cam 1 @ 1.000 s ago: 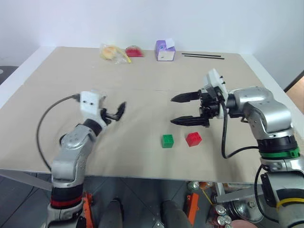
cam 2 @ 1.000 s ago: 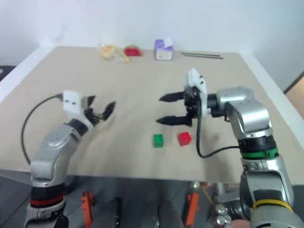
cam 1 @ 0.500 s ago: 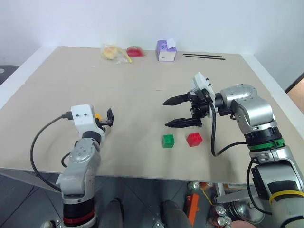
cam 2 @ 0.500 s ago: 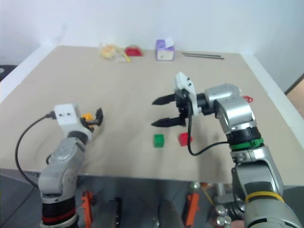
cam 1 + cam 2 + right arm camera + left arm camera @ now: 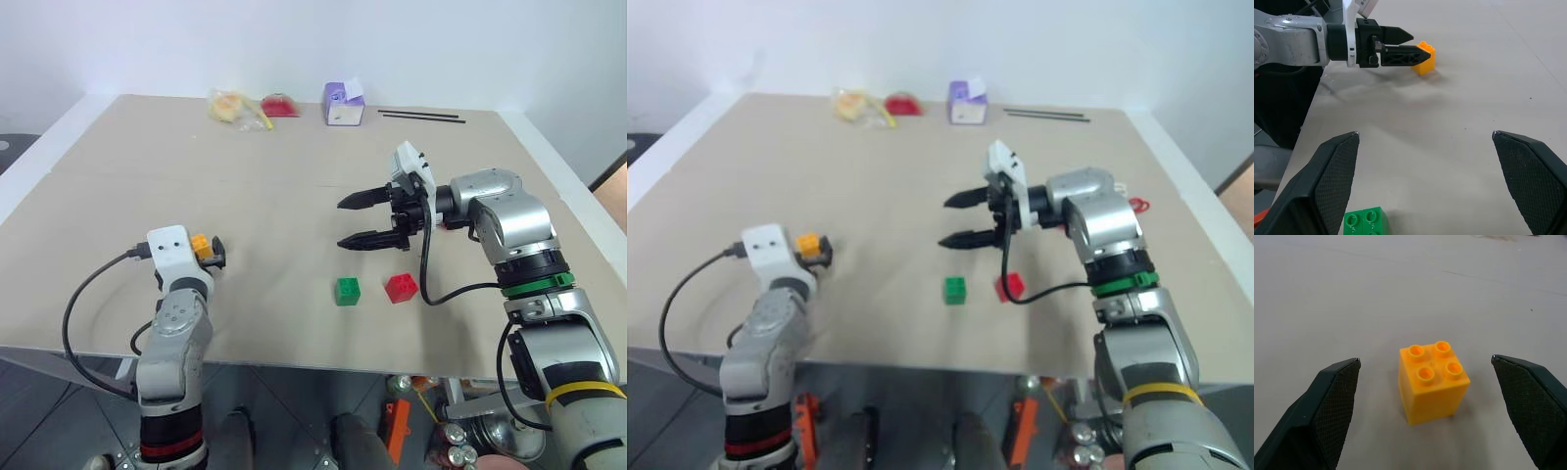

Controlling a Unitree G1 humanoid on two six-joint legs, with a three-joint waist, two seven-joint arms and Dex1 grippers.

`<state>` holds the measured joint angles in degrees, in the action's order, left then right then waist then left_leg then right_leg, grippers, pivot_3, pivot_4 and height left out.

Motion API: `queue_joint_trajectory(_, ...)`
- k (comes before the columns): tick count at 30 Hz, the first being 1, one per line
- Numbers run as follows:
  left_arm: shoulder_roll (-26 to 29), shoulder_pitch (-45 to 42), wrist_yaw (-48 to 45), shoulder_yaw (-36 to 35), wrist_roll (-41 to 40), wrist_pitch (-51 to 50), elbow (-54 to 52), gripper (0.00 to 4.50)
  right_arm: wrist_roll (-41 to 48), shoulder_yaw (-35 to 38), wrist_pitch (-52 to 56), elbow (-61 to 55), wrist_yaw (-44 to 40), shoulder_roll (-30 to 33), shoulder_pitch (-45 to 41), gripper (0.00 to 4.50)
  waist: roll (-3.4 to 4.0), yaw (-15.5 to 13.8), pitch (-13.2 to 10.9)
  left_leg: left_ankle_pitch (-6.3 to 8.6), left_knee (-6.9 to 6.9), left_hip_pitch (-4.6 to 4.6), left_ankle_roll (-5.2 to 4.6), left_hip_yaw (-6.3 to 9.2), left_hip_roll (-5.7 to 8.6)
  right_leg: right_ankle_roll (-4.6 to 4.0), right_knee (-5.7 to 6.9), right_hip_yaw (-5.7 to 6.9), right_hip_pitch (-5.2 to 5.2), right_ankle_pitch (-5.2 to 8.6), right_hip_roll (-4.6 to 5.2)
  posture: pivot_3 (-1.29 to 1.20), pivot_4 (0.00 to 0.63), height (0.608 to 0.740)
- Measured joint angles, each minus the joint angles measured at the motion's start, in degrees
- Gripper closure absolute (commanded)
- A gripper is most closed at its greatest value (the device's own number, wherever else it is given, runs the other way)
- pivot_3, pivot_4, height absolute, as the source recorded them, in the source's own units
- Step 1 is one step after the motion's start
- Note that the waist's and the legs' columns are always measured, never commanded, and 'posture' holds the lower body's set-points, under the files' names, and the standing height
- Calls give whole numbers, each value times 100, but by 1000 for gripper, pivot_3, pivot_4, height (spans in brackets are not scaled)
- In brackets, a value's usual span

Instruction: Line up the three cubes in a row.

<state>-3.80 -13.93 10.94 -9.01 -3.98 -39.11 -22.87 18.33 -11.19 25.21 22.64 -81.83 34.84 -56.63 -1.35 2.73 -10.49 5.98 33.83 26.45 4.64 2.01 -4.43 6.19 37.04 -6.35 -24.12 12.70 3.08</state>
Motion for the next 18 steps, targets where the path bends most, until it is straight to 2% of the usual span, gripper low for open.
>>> queue_joint_trajectory(11, -23, -85, -10, 2, -44, 23, 267, 60, 385, 466, 376, 76, 169, -182, -51, 0, 0, 0, 0, 0, 0, 0, 1, 0, 0, -1, 0, 0, 0, -1, 0, 0, 150, 740)
queue_joint_trajectory(18, -23, -100, -11, 2, -51, 25, 330, 60, 404, 508, 297, 148, 92, -235, -48, 0, 0, 1, 0, 1, -1, 0, 1, 0, 0, 0, 0, 0, -3, 0, 0, 0, 150, 740)
